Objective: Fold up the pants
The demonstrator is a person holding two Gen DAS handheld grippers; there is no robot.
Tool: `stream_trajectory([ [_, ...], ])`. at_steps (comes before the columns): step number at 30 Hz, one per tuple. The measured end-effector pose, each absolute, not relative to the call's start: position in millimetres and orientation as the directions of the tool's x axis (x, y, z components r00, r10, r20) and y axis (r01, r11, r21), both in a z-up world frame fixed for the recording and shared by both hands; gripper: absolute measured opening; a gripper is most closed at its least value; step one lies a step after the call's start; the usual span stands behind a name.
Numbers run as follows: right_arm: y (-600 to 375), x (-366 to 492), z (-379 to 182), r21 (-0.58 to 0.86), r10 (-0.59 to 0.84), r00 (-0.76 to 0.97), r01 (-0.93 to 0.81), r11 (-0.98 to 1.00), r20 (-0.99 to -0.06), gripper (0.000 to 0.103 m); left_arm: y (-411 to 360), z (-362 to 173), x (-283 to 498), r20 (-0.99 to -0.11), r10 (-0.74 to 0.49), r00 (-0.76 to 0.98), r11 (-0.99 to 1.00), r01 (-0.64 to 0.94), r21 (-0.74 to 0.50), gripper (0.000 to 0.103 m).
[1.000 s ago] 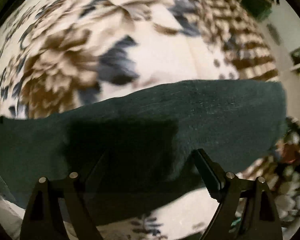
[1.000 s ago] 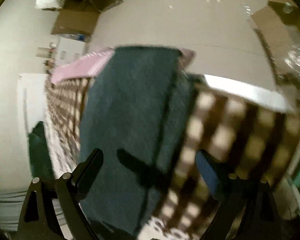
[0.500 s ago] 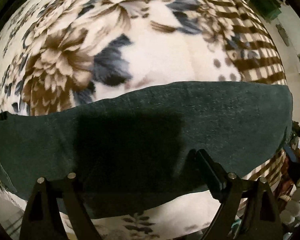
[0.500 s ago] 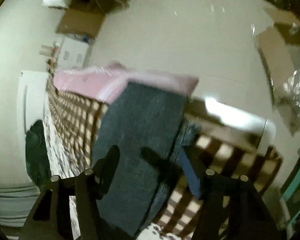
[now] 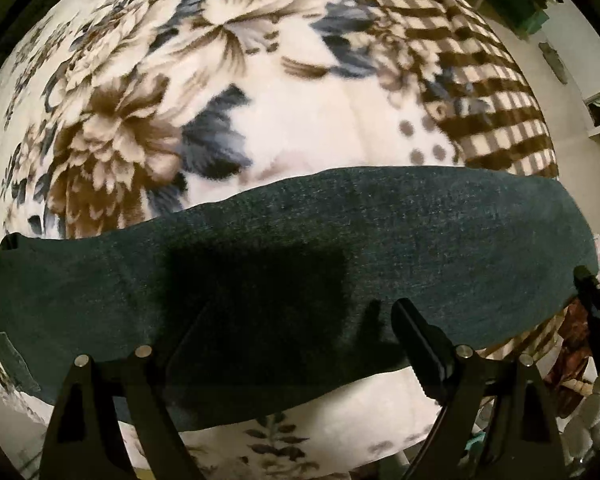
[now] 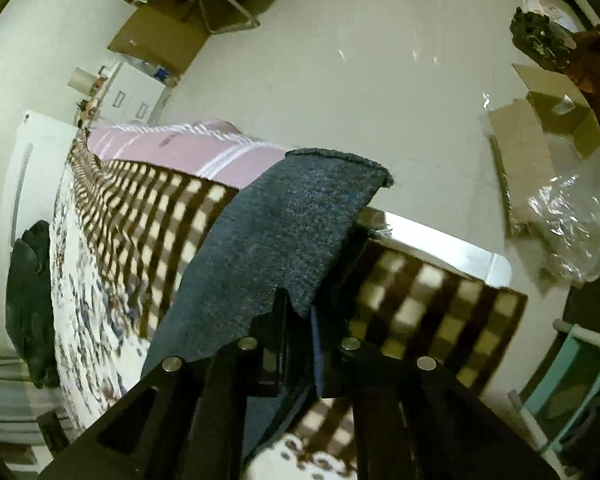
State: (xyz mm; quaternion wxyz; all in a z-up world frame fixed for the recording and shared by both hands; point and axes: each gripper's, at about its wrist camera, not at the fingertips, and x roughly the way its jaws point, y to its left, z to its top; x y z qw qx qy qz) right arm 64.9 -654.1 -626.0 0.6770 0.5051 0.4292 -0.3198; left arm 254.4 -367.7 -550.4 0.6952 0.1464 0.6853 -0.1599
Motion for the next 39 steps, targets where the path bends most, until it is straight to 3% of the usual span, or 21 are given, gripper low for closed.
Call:
stream_trajectory([
  [2,-660.0,59.9,-648.9,0.407,0.083,0.4,0.876,0.257,-0.913,0.018,-365.9,-552.1,252.0,-1.0,-0.02,0.001,0.907,0.421,-0.017,0.09],
  [5,-671.5,44.8,-676.5,0.492,0.179,0.467,0.86,0.139,-0.866,0.065,-364.4,-555.4,247.7,-0.999,-0.025,-0.026,0.91,0.414,-0.034,0.09],
  [12,-678.3,35.2,-700.4,0.682,0.197,0.664,0.731,0.032,-0.721,0.078,-376.1,-569.7,241.5,-1.0,-0.007,-0.029,0.905,0.425,-0.019,0.09],
  [13,-678.6,35.5,-700.6,0.729,0.2,0.713,0.684,0.013,-0.672,0.077,-378.0,-571.5,242.3,-0.999,-0.006,-0.031,0.906,0.424,-0.019,0.09],
  [15,-680.2,38.3,-700.1,0.826,0.21,0.813,0.563,-0.042,-0.543,0.064,-382.8,-574.7,243.6,-0.999,-0.007,-0.033,0.909,0.416,-0.02,0.09],
  [17,-683.7,39.1,-695.5,0.864,0.192,0.853,0.502,-0.047,-0.485,0.064,-383.4,-577.7,244.1,-0.999,-0.01,-0.037,0.913,0.407,-0.025,0.09],
  [21,-681.2,43.4,-720.3,0.832,0.265,0.808,0.553,-0.034,-0.526,0.064,-387.3,-583.7,248.2,-0.999,-0.004,-0.048,0.918,0.395,-0.022,0.09],
  [23,-677.5,47.9,-726.9,0.843,0.274,0.813,0.538,-0.014,-0.515,0.058,-384.8,-585.6,251.9,-0.998,-0.008,-0.061,0.922,0.386,-0.031,0.094],
  [25,-677.1,53.0,-718.0,0.837,0.246,0.807,0.546,0.033,-0.536,0.032,-386.8,-595.8,253.7,-0.997,-0.011,-0.075,0.922,0.386,-0.039,0.097],
  [26,-677.2,53.3,-712.0,0.837,0.215,0.813,0.544,0.055,-0.542,0.009,-387.6,-599.6,255.4,-0.997,-0.019,-0.08,0.92,0.389,-0.049,0.101],
  [29,-675.3,55.2,-692.7,0.834,0.141,0.823,0.534,0.136,-0.55,0.009,-395.3,-608.5,259.1,-0.995,-0.017,-0.095,0.918,0.392,-0.053,0.103],
  [35,-676.1,56.4,-728.5,0.858,0.22,0.834,0.513,0.025,-0.506,0.018,-407.9,-616.0,250.2,-0.998,0.02,-0.059,0.924,0.381,-0.004,0.103],
  [39,-676.1,70.2,-724.6,0.823,0.218,0.795,0.558,0.105,-0.566,0.018,-416.9,-618.0,240.4,-0.999,0.019,-0.046,0.926,0.377,0.001,0.103],
])
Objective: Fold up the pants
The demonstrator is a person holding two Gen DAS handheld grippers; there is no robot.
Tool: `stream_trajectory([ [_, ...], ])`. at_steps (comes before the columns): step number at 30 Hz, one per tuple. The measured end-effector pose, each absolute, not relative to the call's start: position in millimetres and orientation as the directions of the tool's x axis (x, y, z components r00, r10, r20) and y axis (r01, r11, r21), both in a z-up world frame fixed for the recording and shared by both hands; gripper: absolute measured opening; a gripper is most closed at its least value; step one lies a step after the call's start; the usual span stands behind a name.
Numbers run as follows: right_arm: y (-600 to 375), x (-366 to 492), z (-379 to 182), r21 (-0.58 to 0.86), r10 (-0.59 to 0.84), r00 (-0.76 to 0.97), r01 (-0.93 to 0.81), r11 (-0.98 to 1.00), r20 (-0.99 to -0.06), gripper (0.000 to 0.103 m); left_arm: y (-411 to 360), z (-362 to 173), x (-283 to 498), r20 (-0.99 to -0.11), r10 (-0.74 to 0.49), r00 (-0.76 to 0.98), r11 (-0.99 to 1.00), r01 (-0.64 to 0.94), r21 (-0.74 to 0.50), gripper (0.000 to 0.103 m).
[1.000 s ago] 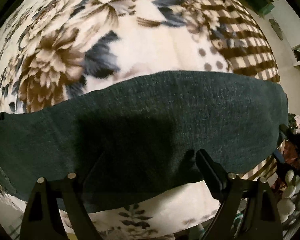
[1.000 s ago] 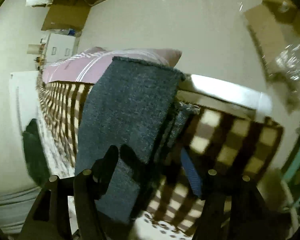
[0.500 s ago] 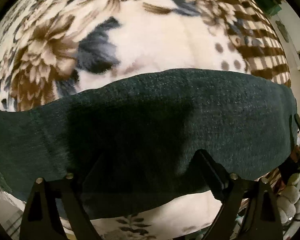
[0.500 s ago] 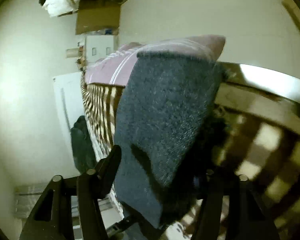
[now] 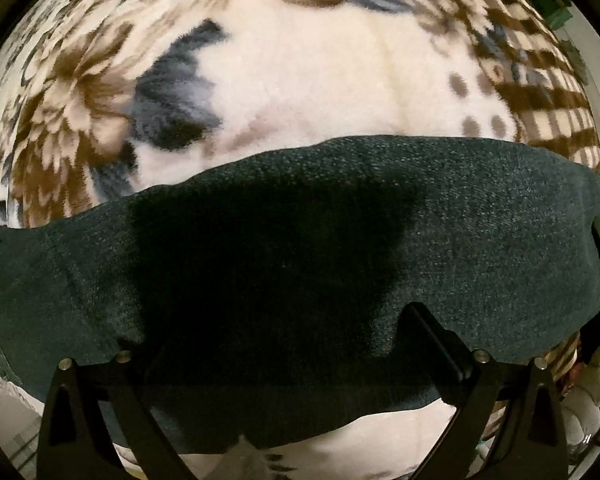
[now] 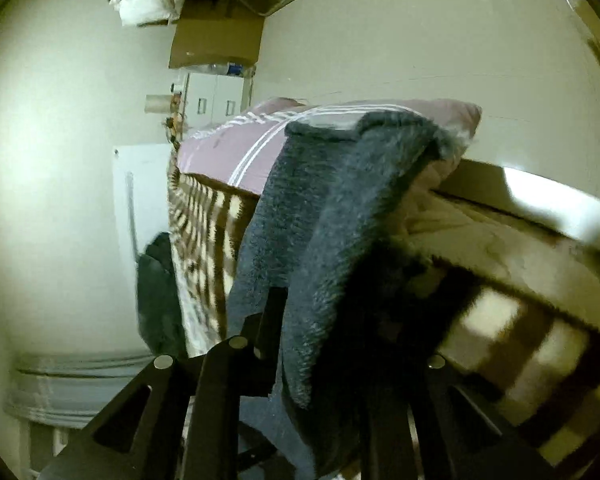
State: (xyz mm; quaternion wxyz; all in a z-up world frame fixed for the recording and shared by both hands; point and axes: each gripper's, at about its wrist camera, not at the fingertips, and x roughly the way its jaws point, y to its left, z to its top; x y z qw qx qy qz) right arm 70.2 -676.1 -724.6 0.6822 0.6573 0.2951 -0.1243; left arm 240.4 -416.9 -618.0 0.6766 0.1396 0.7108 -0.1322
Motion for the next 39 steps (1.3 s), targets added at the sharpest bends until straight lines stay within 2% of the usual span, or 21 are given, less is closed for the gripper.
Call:
stream_trajectory([
  [7,-680.8,72.7,-694.1,0.763,0.178,0.742,0.615,0.202,-0.646,0.01,-412.9,-617.5,233.1,-0.999,0.005,-0.053,0.923,0.385,-0.016,0.103],
  [11,-666.0,71.5,-642.7,0.688,0.091,0.705,0.643,0.336,-0.704,0.009,-399.2,-583.3,227.7,-1.0,0.009,-0.007,0.909,0.418,0.006,0.103],
  [15,-646.8,74.9,-587.1,0.625,0.018,0.697,0.632,0.458,-0.717,0.009,-375.5,-554.8,224.9,-0.999,-0.042,0.004,0.927,0.374,-0.037,0.103],
  [19,-602.6,84.8,-520.8,0.525,-0.051,0.695,0.587,0.616,-0.718,0.009,-323.5,-521.7,227.4,-0.996,-0.083,0.015,0.953,0.292,-0.075,0.103],
  [26,-491.5,120.5,-443.8,0.365,-0.066,0.698,0.45,0.815,-0.713,0.009,-203.4,-475.1,238.1,-0.991,-0.121,0.058,0.986,0.126,-0.113,0.103],
  [33,-334.1,168.9,-450.8,0.233,0.028,0.646,0.234,0.944,-0.763,0.009,-82.2,-462.0,243.3,-0.989,-0.102,0.104,0.995,-0.012,-0.104,0.103],
  [38,-218.5,202.1,-509.1,0.106,0.05,0.543,0.073,0.992,-0.839,0.009,-7.9,-482.6,242.7,-0.992,-0.079,0.095,0.99,-0.112,-0.089,0.103],
  [39,-198.0,208.1,-522.6,0.087,0.057,0.51,0.036,0.996,-0.859,0.014,2.6,-488.0,242.1,-0.993,-0.074,0.09,0.988,-0.128,-0.085,0.103],
])
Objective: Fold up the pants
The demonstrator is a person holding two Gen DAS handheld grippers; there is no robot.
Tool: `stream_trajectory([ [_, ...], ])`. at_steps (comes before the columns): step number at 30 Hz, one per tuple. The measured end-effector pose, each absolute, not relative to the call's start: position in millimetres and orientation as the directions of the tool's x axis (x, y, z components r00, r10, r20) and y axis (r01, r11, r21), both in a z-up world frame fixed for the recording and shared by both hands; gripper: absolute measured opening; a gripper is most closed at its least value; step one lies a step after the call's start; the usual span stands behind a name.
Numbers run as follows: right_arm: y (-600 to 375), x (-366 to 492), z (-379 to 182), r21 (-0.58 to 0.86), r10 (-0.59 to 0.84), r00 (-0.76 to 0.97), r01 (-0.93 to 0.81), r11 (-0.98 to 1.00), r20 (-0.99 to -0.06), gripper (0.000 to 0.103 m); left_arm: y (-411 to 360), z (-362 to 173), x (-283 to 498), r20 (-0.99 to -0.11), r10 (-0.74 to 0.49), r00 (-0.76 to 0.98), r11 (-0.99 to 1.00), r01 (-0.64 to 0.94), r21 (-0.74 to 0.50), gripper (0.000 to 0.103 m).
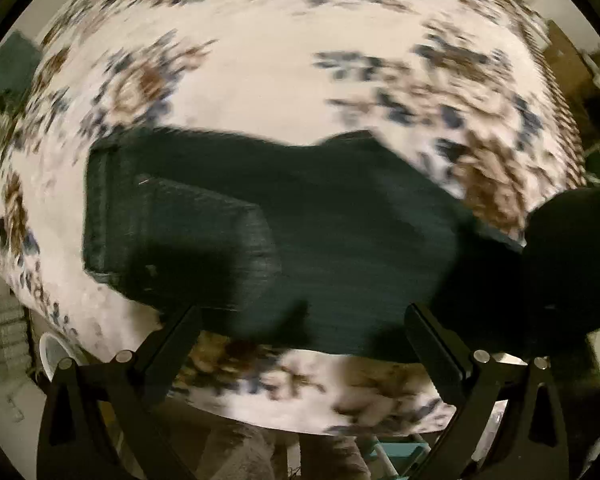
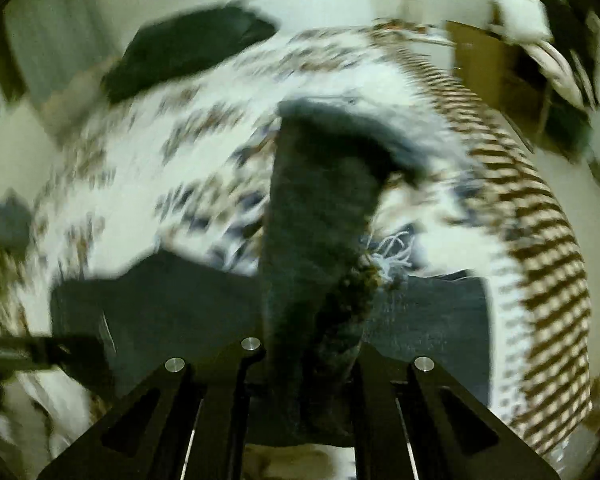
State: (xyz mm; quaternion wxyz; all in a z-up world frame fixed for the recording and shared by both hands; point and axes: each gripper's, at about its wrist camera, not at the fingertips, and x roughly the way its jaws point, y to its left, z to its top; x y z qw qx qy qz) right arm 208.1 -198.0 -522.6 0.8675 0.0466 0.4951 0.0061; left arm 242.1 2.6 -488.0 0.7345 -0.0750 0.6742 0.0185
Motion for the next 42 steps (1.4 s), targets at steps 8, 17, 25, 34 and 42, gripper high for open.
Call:
stream_trajectory([
  [8,-142.0,193.5,-560.4,0.34,0.353,0.265,-0.097,0.935,-0.897,0.066,51.6,-500.9,244.9,-0.987,-0.132,0.092,0.968,-0.202,-0.149,0.103],
  [17,-298.3,143.6,-555.9,0.358,0.244,0.302,0.417,0.835,-0.921,0.077,-33.9,-533.7,265.1,-0.968,-0.25,0.032,0.966,-0.056,-0.251,0.103],
  [25,-368.4,140.3,-579.5,0.314,0.18,0.284,0.552,0.773,-0.942,0.077,-92.5,-575.9,271.8,-0.974,-0.226,-0.022,0.971,0.075,-0.227,0.019],
  [34,-366.8,140.5,-577.7,0.359,0.204,0.32,0.559,0.748,-0.925,0.077,-46.0,-511.7,271.1,-0.943,-0.29,0.165,0.957,0.028,-0.29,0.002],
  [42,-360.5,135.4,-579.7,0.39,0.256,0.304,0.562,0.729,-0.918,0.077,-26.8,-538.9,287.3,-0.949,-0.305,0.078,0.949,-0.059,-0.31,0.007],
])
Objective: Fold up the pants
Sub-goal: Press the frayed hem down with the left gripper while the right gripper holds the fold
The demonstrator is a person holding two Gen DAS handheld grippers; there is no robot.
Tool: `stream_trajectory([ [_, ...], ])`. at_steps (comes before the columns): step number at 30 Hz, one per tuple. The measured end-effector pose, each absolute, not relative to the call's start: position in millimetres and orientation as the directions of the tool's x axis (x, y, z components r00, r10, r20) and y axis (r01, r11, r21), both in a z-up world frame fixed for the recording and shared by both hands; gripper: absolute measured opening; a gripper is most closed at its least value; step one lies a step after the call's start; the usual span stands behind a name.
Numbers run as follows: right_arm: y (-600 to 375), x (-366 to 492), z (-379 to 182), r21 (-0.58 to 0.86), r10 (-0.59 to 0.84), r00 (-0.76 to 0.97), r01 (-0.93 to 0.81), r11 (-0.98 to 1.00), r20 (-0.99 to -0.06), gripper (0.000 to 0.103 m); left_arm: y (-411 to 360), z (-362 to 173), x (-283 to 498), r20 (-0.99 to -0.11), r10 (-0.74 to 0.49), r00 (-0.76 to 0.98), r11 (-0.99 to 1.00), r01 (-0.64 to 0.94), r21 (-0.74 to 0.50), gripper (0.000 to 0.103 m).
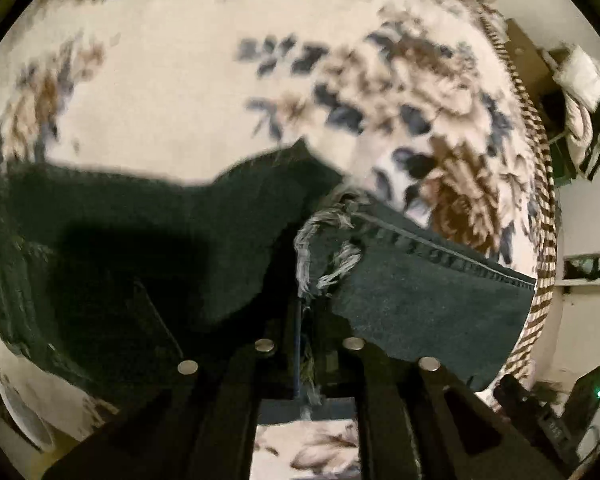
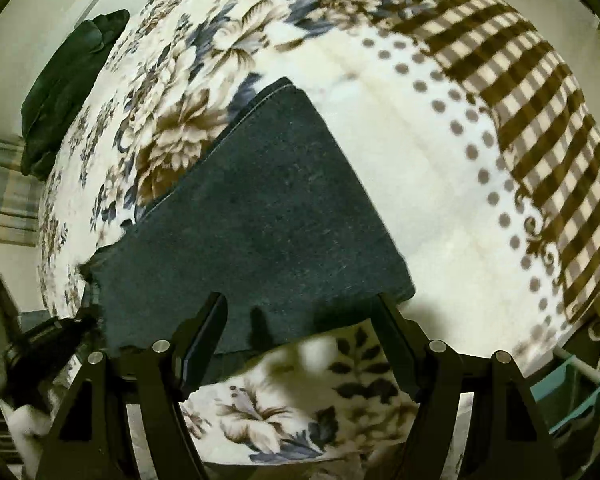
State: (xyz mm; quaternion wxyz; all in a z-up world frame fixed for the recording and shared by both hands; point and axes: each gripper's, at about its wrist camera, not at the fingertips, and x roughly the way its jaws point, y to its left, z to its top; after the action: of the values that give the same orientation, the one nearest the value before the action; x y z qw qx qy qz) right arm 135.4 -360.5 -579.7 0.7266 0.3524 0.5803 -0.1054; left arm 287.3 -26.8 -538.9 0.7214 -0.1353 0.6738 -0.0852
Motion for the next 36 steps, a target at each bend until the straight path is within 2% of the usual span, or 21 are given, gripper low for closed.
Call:
stream_trajectory([
  [1,-359.6,135.1,-580.3,0.396,0.264,0.303,0.565,0.724,-0.916,0.077,-21.0,-539.8,283.3,-0.941,-0.333,0.061,0.937,-0.085,-0.338,0.007],
  [4,-357.0,134.7,-581.9,0.409,0.282,0.302,0.566,0.716,-0.911,0.077,-0.8,-532.1,269.0,-0.906,-0.415,0.079,0.892,-0.158,-0.423,0.017],
  [8,-350.7,133.6,-590.5,0.453,0.34,0.299,0.571,0.685,-0.892,0.077,3.4,-535.3,258.1,-0.872,-0.478,0.106,0.847,-0.208,-0.489,0.038],
  [11,-343.9,133.8,-599.0,0.481,0.382,0.294,0.584,0.654,-0.876,0.077,-12.0,-564.0,262.2,-0.872,-0.488,0.035,0.845,-0.233,-0.482,0.038],
  [14,-336.7,135.8,-602.7,0.496,0.404,0.293,0.593,0.634,-0.867,0.077,-24.2,-585.5,265.1,-0.874,-0.486,0.003,0.844,-0.259,-0.47,0.032],
  [15,-334.7,136.7,-602.9,0.495,0.405,0.291,0.594,0.634,-0.867,0.077,-27.4,-583.7,264.9,-0.877,-0.48,0.015,0.85,-0.24,-0.469,0.005],
  [16,-333.3,137.7,-602.5,0.493,0.404,0.289,0.594,0.635,-0.868,0.077,-31.0,-578.1,264.0,-0.888,-0.459,0.027,0.87,-0.191,-0.455,0.002],
  [21,-330.1,143.2,-598.9,0.484,0.393,0.285,0.575,0.66,-0.874,0.077,-34.3,-529.8,249.8,-0.889,-0.435,0.144,0.895,-0.039,-0.445,0.001],
  [28,-332.4,147.8,-600.0,0.495,0.402,0.292,0.577,0.65,-0.868,0.077,-41.3,-469.5,260.7,-0.833,-0.483,0.269,0.87,0.039,-0.492,0.001],
  [36,-330.4,155.4,-593.4,0.499,0.404,0.294,0.555,0.666,-0.866,0.077,-20.2,-537.0,276.9,-0.906,-0.374,0.198,0.917,-0.066,-0.393,0.003],
])
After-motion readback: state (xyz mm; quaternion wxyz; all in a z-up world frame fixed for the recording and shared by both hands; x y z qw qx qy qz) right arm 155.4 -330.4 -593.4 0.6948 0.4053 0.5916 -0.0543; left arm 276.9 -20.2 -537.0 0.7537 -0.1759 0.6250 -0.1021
